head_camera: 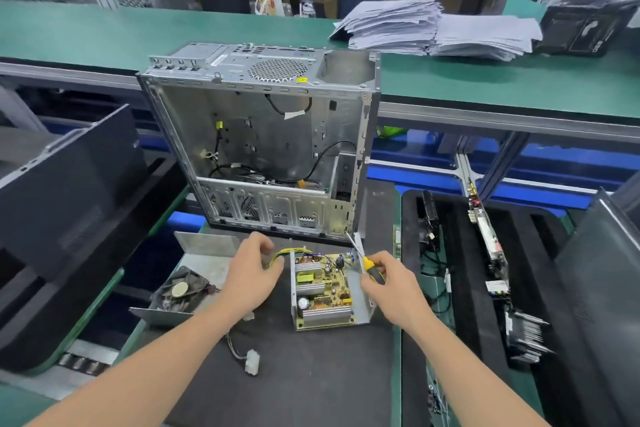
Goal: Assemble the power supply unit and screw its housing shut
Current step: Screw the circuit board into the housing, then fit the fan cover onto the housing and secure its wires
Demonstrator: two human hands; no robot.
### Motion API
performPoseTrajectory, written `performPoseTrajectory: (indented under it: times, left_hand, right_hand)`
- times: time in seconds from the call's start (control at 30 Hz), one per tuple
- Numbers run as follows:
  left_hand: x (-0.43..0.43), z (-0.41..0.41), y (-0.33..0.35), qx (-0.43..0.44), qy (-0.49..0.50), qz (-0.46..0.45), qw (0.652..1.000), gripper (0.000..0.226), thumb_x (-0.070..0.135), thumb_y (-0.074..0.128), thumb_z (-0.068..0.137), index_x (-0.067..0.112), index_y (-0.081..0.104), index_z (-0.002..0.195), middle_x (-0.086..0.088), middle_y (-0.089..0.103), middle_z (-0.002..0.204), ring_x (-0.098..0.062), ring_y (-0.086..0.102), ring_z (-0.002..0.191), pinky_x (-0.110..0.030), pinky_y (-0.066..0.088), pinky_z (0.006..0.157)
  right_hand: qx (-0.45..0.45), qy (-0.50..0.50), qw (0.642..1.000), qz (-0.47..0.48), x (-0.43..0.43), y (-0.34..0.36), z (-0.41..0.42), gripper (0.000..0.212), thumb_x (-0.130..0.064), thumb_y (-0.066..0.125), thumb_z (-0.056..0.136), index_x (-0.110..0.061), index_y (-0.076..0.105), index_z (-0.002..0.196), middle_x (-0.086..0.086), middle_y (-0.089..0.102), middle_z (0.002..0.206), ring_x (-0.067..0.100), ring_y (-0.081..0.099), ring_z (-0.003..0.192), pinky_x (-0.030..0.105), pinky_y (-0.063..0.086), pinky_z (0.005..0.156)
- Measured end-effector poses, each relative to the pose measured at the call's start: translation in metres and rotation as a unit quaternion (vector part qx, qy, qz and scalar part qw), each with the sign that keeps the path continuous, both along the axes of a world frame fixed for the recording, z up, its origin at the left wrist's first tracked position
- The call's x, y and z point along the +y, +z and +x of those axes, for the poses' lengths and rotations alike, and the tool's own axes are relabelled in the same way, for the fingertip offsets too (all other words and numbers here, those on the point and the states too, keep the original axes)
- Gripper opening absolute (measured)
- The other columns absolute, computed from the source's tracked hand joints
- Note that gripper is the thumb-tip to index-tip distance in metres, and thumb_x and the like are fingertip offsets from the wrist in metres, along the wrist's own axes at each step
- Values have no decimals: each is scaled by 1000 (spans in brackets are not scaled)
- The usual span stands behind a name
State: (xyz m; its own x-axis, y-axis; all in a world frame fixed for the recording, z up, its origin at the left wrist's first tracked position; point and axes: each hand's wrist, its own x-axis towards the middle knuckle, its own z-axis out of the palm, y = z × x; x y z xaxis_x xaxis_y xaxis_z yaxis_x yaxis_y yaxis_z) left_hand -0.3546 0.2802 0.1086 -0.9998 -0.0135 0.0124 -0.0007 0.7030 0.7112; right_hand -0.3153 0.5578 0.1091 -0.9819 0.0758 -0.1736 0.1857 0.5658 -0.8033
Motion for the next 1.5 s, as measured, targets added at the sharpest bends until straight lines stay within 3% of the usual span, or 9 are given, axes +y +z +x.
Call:
performPoseTrajectory:
  times: [0.17,0.43,0.67,0.83,1.0,1.1,1.23,1.37,1.5]
  left_hand:
    - [20,5,-2,-48,-70,-124,989,46,57,59,94,22,57,65,5,57,90,-10,58,90,-37,50,85]
    - [4,1,2,-36,-168,-107,979,45,49,39,108,24,59,77,4,61,93,-15,58,92,-37,46,86]
    - [-103,-24,37,-50,-4,-187,981,16,43,58,82,28,63,82,13,68,85,-13,66,85,-33,55,78]
    - [-150,-26,20,-260,2,-319,911,104,83,61,67,27,32,151,-14,38,148,-39,43,135,-48,42,105]
    - [-147,-15,-7,-315,-33,-306,898,121,80,73,59,28,19,154,-13,32,142,-37,43,129,-43,40,88]
    - [-148,-14,-12,-304,-26,-307,901,109,70,74,66,29,20,152,-12,31,137,-37,43,126,-44,38,87]
    - [-151,-5,-8,-261,-48,-291,919,104,96,41,70,37,22,153,-11,25,152,-38,34,138,-52,34,100]
    - [-141,25,-11,-128,-97,-301,940,98,101,25,65,47,31,146,-7,16,159,-35,20,145,-57,25,111]
    - [-139,34,-16,30,-94,-336,937,75,80,35,77,35,56,134,-9,39,153,-34,40,138,-52,35,110]
  right_hand:
    - [24,-24,999,-17,3,-6,11,12,-25,74,86,-29,69,96,-8,68,84,-2,58,65,9,43,53]
    - [-3,-31,999,-8,6,-6,6,32,-37,80,83,-38,60,108,-9,68,88,6,65,86,26,47,63]
    - [10,-26,997,79,-6,8,-12,52,-53,75,88,-50,49,133,-4,62,73,13,62,71,30,44,57]
    - [78,-63,954,284,-42,30,-6,42,-51,64,93,-44,51,133,-18,63,77,18,63,76,35,51,64]
    - [72,47,977,195,-115,44,3,17,-46,62,98,-40,65,113,-18,67,87,5,65,84,33,54,73]
    - [48,73,985,148,-154,39,12,11,-39,61,100,-31,64,93,-8,66,72,9,62,70,29,45,65]
    - [15,55,983,176,-172,33,16,17,-33,52,104,-27,53,88,-3,63,69,22,63,73,39,49,69]
    - [80,4,959,273,-177,39,8,15,-33,50,103,-21,48,95,-3,55,92,27,56,87,40,42,68]
    - [-62,-4,947,314,-172,41,-9,31,-35,64,97,-16,41,108,7,62,108,34,64,101,38,48,71]
